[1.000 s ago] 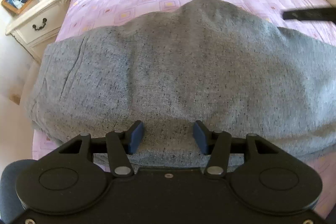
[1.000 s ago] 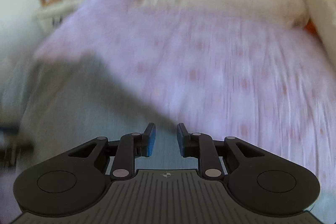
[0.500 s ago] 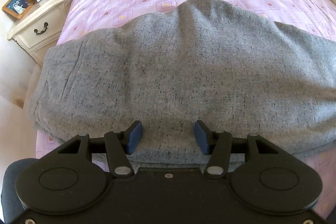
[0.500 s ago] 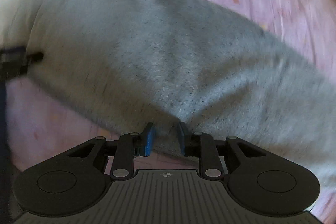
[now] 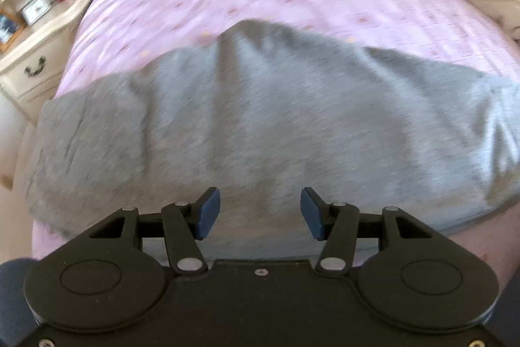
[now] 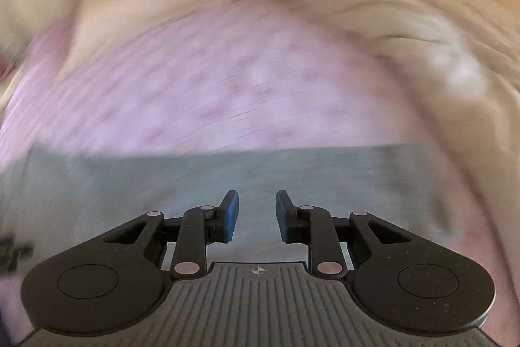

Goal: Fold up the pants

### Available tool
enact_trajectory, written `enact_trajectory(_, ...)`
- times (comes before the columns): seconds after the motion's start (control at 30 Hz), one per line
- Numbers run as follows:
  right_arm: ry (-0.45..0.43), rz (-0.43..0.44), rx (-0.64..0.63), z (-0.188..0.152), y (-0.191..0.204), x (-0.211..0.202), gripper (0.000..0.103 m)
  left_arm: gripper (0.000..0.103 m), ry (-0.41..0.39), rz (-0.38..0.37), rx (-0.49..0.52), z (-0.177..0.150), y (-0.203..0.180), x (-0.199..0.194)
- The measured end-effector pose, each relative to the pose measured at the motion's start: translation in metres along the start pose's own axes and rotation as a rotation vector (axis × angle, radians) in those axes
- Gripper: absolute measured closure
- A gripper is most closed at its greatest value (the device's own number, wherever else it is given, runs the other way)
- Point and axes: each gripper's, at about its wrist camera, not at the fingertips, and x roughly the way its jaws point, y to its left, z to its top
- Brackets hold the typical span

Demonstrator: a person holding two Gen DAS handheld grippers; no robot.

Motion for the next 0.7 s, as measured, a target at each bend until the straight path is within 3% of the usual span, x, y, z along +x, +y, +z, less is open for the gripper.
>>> enact_trajectory(0.17,-0.049,-0.119,0.174,-0.021,-0.076,-0.009,0.076,0.044,-0.011,-0.084,0.045,0.005,-0.034,0.000)
enact_trajectory(0.27,-0.033,-0.158,0.322,-0.037,-0.111,-0.003,0.071,0.044,-0.010,-0.132,0.078,0.009,-0.056,0.002)
enact_trajectory(0.4,-0.024,-0.133,0.457,-0.061,-0.141,0.013,0.065,0.044,-0.003,-0.148,0.127,0.010,-0.079,0.011)
enact_trajectory(0.47,-0.028,-0.115,0.501,-0.067,-0.147,0.019,0.062,0.040,0.059,-0.156,0.166,0.006,-0.088,0.023)
enact_trajectory(0.57,-0.038,-0.096,0.529,-0.072,-0.151,0.021,0.060,0.037,0.025,-0.132,0.181,-0.001,-0.091,0.023)
enact_trajectory(0.7,-0.051,-0.054,0.557,-0.070,-0.153,0.034,0.056,0.035,0.041,-0.141,0.165,0.000,-0.087,0.023)
